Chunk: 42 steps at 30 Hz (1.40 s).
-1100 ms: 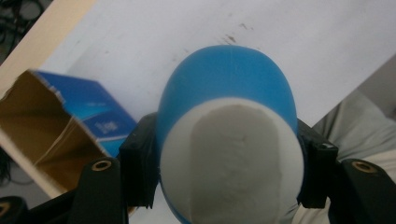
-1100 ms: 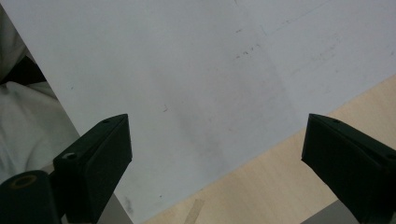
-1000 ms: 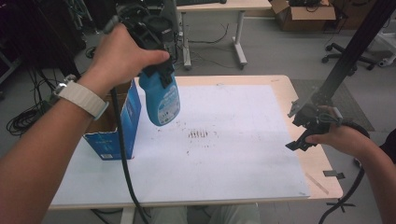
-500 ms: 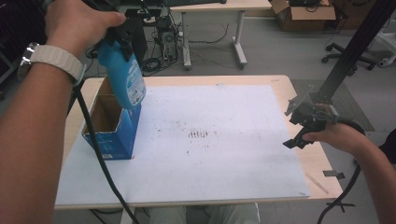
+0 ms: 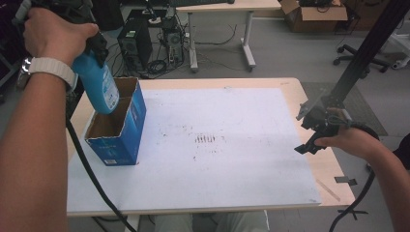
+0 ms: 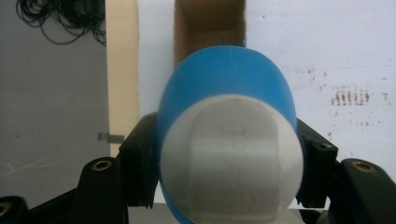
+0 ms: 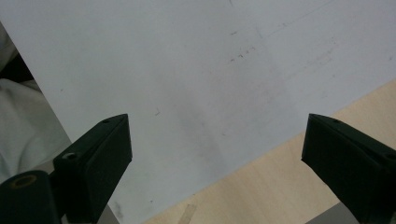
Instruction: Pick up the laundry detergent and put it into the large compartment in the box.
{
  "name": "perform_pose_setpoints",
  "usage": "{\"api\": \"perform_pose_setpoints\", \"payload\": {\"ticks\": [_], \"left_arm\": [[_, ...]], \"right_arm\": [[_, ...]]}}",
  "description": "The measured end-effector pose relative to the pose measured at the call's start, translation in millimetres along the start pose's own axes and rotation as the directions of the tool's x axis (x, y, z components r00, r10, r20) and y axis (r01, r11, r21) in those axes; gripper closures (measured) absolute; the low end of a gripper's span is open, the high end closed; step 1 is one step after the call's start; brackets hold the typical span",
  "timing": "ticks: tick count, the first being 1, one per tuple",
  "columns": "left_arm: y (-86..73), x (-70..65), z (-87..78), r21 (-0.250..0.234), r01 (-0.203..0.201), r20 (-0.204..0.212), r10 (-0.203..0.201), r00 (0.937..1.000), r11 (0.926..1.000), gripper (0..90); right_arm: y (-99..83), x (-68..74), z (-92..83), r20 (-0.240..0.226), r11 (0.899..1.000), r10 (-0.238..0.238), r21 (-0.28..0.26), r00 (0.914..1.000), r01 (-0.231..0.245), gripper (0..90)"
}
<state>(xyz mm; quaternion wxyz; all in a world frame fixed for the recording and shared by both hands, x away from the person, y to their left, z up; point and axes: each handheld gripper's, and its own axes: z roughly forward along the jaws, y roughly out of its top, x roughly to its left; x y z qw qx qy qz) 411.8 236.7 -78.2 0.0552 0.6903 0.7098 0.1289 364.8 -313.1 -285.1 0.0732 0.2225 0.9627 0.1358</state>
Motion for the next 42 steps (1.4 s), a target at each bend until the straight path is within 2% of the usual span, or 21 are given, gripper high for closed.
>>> {"api": "perform_pose_setpoints", "payload": {"ticks": [2, 4, 5, 6, 10, 12, 13, 14, 15, 25, 27, 42], "left_arm": [[-0.9, 3.2, 8.3, 0.002, 0.015, 0.011, -0.015, 0.9998, 0.9999, 37.7], [-1.7, 4.0, 17.1, 0.007, 0.012, 0.007, -0.012, 0.9999, 0.9999, 37.8], [-2.5, 4.5, 26.8, 0.013, 0.003, 0.004, -0.003, 1.0000, 0.9999, 37.7], [-2.5, 4.5, 26.8, 0.013, 0.003, 0.004, -0.003, 1.0000, 0.9999, 37.7], [-6.4, 7.9, 52.7, 0.018, 0.010, 0.022, -0.010, 0.9997, 0.9998, 37.8], [-7.6, 7.9, 63.2, 0.032, -0.004, 0.018, 0.003, 0.9998, 0.9995, 37.8], [-7.6, 7.9, 63.2, 0.032, -0.004, 0.018, 0.003, 0.9998, 0.9995, 37.7], [-8.8, 7.7, 72.9, 0.031, -0.015, 0.015, 0.014, 0.9998, 0.9994, 37.7], [-8.8, 7.7, 72.9, 0.031, -0.015, 0.015, 0.014, 0.9998, 0.9994, 37.7], [-18.8, 7.3, 121.8, 0.036, -0.024, 0.007, 0.023, 0.9997, 0.9991, 37.7], [-22.2, 6.0, 136.6, 0.033, -0.032, 0.002, 0.032, 0.9995, 0.9989, 37.7], [-31.1, -2.6, 173.2, 0.041, -0.043, 0.002, 0.043, 0.9991, 0.9982, 37.7]], "right_arm": [[0.5, -0.3, 0.8, -0.001, 1.000, 0.001, 0.003, 1.0000, -0.001, 8.3], [1.3, -0.2, 1.5, -0.002, 1.000, 0.001, 0.003, 1.0000, -0.001, 8.3], [1.9, -0.1, 2.0, -0.004, 1.000, -0.001, 0.002, 1.0000, 0.001, 8.3], [1.9, -0.1, 2.0, -0.004, 1.000, -0.001, 0.002, 1.0000, 0.001, 8.3], [2.1, 0.0, 4.1, -0.006, 1.000, 0.000, 0.006, 1.0000, 0.000, 8.4], [1.9, -0.1, 4.6, -0.007, 1.000, 0.003, 0.008, 1.0000, -0.003, 8.3], [1.8, -0.3, 4.6, -0.007, 1.000, 0.003, 0.008, 1.0000, -0.003, 8.3], [1.8, -0.3, 4.7, -0.005, 1.000, 0.003, 0.007, 1.0000, -0.003, 8.4], [1.8, -0.3, 4.7, -0.005, 1.000, 0.003, 0.007, 1.0000, -0.003, 8.4], [-0.9, -0.6, 6.4, -0.005, 1.000, 0.012, 0.010, 0.9999, -0.012, 8.4], [-1.9, -0.8, 6.2, -0.004, 1.000, 0.016, 0.010, 0.9999, -0.016, 8.4], [-3.6, -1.7, 9.3, -0.008, 1.000, 0.022, 0.014, 0.9997, -0.022, 8.4]]}}
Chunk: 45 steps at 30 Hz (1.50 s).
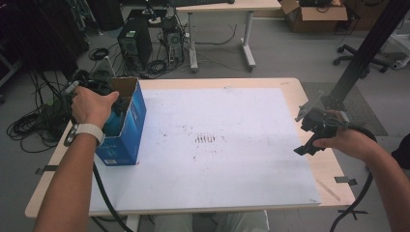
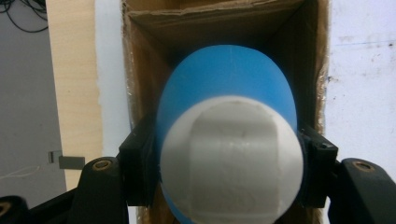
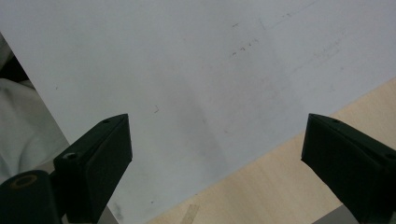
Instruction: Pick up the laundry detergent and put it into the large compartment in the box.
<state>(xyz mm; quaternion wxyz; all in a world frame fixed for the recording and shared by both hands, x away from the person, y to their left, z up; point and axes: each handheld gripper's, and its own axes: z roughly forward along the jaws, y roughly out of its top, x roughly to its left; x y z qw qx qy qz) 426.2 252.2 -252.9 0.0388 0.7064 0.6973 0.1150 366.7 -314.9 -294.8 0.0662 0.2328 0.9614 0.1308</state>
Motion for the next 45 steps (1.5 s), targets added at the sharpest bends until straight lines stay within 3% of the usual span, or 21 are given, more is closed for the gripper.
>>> {"api": "perform_pose_setpoints", "payload": {"ticks": [9, 20, 45], "left_arm": [[-2.1, -1.1, 10.8, 0.008, -0.012, -0.011, 0.012, 0.9999, 0.9999, 37.7], [-5.0, 0.8, 21.3, 0.014, -0.016, 0.010, 0.016, 0.9998, 0.9998, 37.7], [-4.7, 2.8, 27.5, 0.022, -0.010, 0.019, 0.009, 0.9998, 0.9997, 32.7]], "right_arm": [[-2.2, -0.9, -0.1, 0.001, 1.000, 0.006, 0.001, 1.0000, -0.006, 8.4], [-2.0, -0.8, 0.4, 0.000, 1.000, 0.005, 0.001, 1.0000, -0.005, 8.4], [-2.2, 0.5, 2.0, -0.003, 1.000, 0.007, 0.004, 1.0000, -0.007, 8.4]]}}
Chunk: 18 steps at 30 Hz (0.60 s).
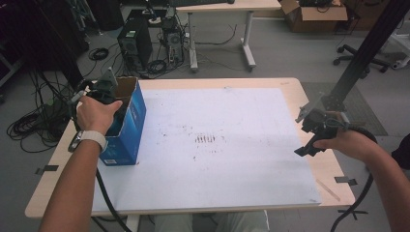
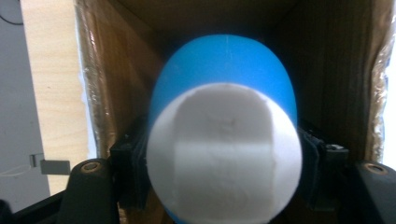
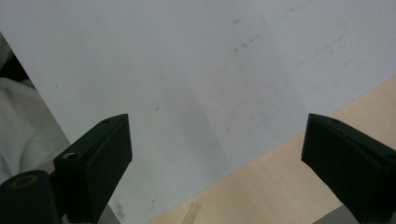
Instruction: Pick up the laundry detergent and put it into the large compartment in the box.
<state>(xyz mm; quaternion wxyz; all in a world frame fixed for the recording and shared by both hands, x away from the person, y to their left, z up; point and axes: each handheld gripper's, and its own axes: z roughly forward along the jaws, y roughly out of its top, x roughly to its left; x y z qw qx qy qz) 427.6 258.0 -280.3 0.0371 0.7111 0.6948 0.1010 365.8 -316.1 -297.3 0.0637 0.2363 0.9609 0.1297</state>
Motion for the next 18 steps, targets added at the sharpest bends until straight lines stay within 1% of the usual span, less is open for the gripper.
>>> {"api": "perform_pose_setpoints", "payload": {"ticks": [8, 9, 15, 17, 18], "left_arm": [[-0.5, 0.1, -1.1, -0.010, 0.003, 0.003, -0.003, 1.0000, 0.9999, 31.7], [-0.7, -0.1, -2.8, -0.020, 0.007, 0.005, -0.007, 1.0000, 0.9998, 31.5], [-0.5, -0.8, -7.0, -0.018, 0.006, 0.007, -0.006, 1.0000, 0.9998, 27.8], [-1.1, -0.2, -11.7, -0.027, 0.011, -0.002, -0.011, 0.9999, 0.9996, 25.9], [-1.5, 0.2, -13.2, -0.030, 0.014, 0.002, -0.014, 0.9999, 0.9995, 25.9]], "right_arm": [[-0.7, 0.4, 0.4, -0.001, 1.000, 0.000, 0.003, 1.0000, 0.000, 8.4], [-0.8, 0.7, -0.2, 0.000, 1.000, 0.000, 0.003, 1.0000, 0.000, 8.4], [-0.4, 1.7, -2.1, 0.000, 1.000, -0.001, -0.002, 1.0000, 0.001, 8.5], [-0.6, 2.3, -2.7, 0.000, 1.000, -0.002, -0.003, 1.0000, 0.002, 8.5], [-0.7, 2.5, -2.8, 0.000, 1.000, -0.003, -0.002, 1.0000, 0.003, 8.6]]}}
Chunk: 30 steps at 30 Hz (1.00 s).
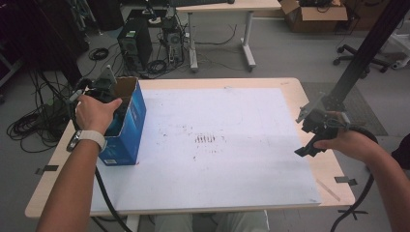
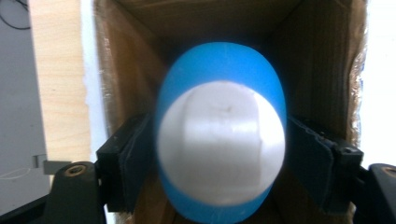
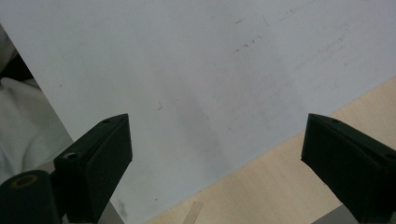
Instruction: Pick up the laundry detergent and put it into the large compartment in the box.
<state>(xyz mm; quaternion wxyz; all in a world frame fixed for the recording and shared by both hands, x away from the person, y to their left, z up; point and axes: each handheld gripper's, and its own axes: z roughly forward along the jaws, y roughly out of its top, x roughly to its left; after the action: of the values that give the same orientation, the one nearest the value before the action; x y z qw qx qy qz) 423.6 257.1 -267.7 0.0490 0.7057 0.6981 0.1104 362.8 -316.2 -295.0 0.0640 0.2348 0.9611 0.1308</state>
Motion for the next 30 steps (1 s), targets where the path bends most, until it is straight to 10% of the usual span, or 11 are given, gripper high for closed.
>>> {"api": "perform_pose_setpoints", "payload": {"ticks": [30], "left_arm": [[-16.4, -35.7, -83.0, -0.132, -0.141, 0.011, 0.143, 0.9896, 0.9812, 18.7]], "right_arm": [[-4.5, 5.8, -9.3, 0.012, 1.000, 0.004, -0.014, 0.9999, -0.003, 8.7]]}}
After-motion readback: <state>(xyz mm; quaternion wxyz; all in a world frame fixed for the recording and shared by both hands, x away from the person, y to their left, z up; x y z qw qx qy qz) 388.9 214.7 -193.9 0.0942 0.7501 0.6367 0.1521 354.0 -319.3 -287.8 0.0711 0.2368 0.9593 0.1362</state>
